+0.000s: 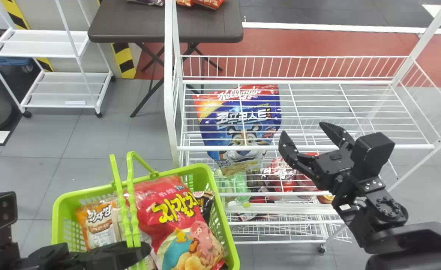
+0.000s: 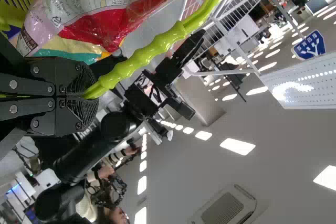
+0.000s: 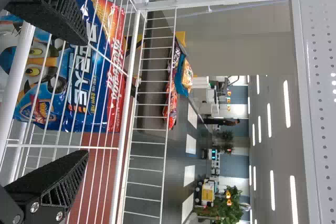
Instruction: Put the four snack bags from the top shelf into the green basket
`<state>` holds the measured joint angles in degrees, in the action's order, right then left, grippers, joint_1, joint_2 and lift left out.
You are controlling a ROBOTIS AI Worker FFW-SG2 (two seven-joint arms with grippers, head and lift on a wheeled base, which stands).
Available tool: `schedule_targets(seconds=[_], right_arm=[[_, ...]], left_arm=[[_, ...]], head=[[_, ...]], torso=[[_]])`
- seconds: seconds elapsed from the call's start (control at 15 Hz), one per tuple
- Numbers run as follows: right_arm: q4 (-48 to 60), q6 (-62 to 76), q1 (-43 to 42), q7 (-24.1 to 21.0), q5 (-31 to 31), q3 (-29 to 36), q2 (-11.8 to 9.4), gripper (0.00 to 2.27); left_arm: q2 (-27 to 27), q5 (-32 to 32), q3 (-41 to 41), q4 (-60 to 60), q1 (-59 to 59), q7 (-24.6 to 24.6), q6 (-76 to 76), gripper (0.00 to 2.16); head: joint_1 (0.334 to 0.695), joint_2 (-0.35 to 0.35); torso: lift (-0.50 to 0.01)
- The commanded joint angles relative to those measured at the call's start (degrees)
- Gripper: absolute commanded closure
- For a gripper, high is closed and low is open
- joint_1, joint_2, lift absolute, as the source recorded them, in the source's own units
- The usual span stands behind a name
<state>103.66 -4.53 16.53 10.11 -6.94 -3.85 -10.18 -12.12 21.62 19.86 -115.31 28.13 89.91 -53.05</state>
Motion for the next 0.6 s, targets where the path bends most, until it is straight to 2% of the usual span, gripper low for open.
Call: schedule_targets(seconds=[0.0,0.53], right_arm=[[0.14,0.17,0.34,0.00,0.08,-0.19,0.33,0.08],[1.72,0.53,1.75,-0.61,0.34,-0.19,0.77,0.08]], left_arm=[[-0.09,0.01,0.00,0.09,0.17,0.66,0.18,2.15],[-0.18,0.01,-0.08,-0.27,0.69,0.66,0.18,2.15]], head=[[0.695,-0.031],[0.695,-0.022]], torso=[[-0.003],[-0.003]])
